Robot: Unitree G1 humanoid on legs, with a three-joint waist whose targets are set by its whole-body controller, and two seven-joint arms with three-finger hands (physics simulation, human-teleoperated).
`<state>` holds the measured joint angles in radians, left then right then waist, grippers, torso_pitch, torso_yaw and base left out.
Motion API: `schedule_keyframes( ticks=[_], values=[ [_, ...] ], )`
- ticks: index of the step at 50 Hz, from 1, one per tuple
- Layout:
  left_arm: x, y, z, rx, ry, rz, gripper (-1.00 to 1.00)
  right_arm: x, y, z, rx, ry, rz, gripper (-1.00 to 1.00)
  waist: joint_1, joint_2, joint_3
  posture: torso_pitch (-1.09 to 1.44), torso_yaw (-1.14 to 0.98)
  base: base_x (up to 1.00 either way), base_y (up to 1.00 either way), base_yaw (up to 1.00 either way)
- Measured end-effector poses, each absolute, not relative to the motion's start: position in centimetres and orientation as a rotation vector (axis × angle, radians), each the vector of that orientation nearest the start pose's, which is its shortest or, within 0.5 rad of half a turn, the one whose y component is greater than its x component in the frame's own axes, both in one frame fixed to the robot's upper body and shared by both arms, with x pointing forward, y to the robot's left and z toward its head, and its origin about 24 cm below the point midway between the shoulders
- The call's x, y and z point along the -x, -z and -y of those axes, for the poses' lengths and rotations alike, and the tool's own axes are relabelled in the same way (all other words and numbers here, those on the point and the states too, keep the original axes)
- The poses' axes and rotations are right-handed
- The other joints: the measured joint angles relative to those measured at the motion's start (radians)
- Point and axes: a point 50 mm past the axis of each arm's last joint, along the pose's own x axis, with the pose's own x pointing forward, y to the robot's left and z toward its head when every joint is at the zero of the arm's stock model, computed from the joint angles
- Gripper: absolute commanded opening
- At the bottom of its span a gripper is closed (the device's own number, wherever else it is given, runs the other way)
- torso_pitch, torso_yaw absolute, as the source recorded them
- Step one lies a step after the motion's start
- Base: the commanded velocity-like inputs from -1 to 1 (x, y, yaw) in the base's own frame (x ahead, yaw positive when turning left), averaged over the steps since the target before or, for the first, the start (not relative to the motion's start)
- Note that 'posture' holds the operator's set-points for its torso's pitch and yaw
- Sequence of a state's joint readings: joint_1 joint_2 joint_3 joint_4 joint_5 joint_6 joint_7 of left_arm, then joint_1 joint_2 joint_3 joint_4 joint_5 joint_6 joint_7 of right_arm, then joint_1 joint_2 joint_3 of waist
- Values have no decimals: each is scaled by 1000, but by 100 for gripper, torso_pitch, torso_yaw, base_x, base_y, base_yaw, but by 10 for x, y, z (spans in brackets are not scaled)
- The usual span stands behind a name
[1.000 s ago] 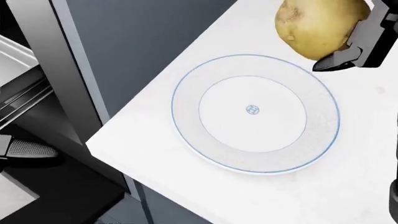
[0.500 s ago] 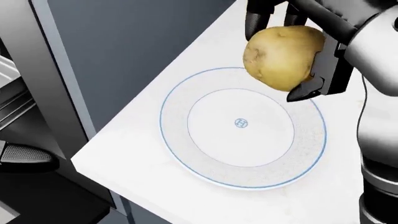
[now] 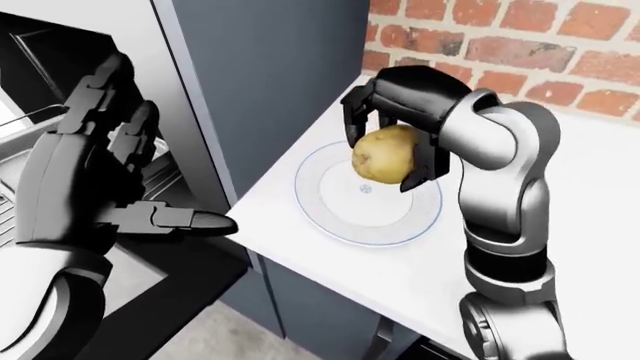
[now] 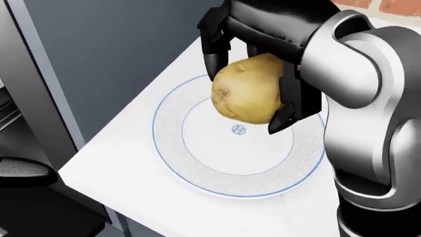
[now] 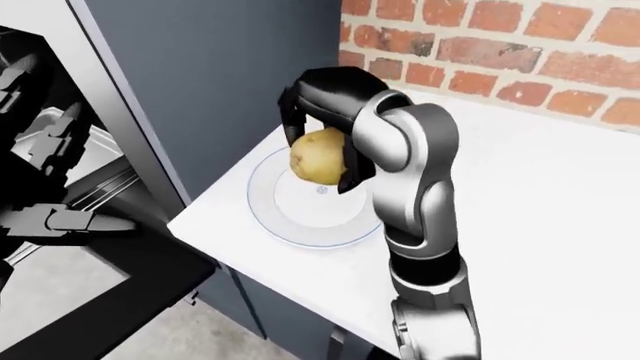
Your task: Pick the potato from the oven and place it on the plate on the counter.
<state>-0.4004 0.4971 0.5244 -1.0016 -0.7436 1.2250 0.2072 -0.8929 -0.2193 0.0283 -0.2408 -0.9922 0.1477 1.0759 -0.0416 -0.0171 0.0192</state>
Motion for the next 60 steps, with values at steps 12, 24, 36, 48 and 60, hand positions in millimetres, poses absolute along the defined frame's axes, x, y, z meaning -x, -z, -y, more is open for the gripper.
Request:
schedule_keyframes(
  ticks=[12,24,36,48,60],
  values=[
    [-203,-256,-206,-128,-9,255,100,-305,-278,85,1435,-518,287,-98,-1,-17,-26,0,0,0,0,0],
    [-202,-253,-207,-125,-11,250,100,-316,-259,77,1476,-620,181,-98,2,-23,-35,0,0,0,0,0],
    [-205,-249,-207,-122,-10,244,100,-320,-256,73,1515,-672,124,-98,4,-14,-20,0,0,0,0,0],
    [-205,-246,-210,-116,-17,238,100,-328,-246,63,1513,-672,137,-47,6,-22,-33,0,0,0,0,0],
    [-204,-245,-213,-116,-26,242,100,-326,-241,62,1532,-676,147,4,12,-30,-47,0,0,0,0,0]
  ],
)
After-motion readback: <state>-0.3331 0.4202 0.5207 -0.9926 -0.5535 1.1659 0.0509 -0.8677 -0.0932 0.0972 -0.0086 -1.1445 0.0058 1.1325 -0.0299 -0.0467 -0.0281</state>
